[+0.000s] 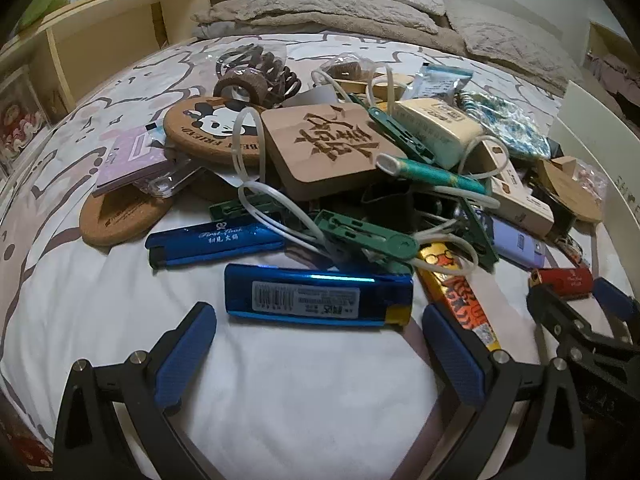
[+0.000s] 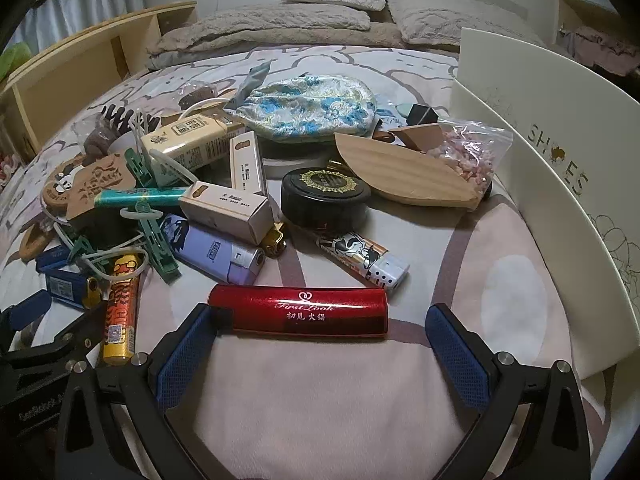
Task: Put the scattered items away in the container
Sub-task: 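Close left gripper on blue lighter while right gripper closes on red tube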
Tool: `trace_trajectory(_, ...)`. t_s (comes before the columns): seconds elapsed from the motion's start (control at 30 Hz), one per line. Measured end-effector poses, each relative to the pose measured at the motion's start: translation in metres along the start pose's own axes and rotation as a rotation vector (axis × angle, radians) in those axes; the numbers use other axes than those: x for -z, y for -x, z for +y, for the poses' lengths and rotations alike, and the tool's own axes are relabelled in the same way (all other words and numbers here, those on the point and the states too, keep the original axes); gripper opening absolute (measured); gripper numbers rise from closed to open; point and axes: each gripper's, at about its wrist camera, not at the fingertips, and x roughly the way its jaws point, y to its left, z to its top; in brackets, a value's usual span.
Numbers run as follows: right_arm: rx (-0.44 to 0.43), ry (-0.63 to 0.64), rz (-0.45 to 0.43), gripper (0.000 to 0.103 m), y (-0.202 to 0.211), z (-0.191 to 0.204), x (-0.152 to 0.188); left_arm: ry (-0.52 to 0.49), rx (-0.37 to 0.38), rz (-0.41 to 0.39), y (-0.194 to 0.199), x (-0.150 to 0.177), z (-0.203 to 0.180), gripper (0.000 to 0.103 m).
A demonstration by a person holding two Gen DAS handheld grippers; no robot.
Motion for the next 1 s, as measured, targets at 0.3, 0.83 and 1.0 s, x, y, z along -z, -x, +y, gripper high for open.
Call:
trace_trajectory(0.3,0.002,0.007,-0.001,0.103,-0.001,0.000,0.000,0.030,-0.008,-0.015,-0.003,-0.003,0.001,0.103)
trace_trajectory(0.83,0.015,0.080,-0.052,0.084,0.005,0.013,0.004,-0.015,-0.001,-0.038,0.001,-0.003,-0.004,0.088)
trace_trajectory(1.0,-0.014,0.064,-0.062,0.084,0.007,0.009,0.006,-0.025,0.014,-0.051,0.003,-0.002,-0.005,0.084)
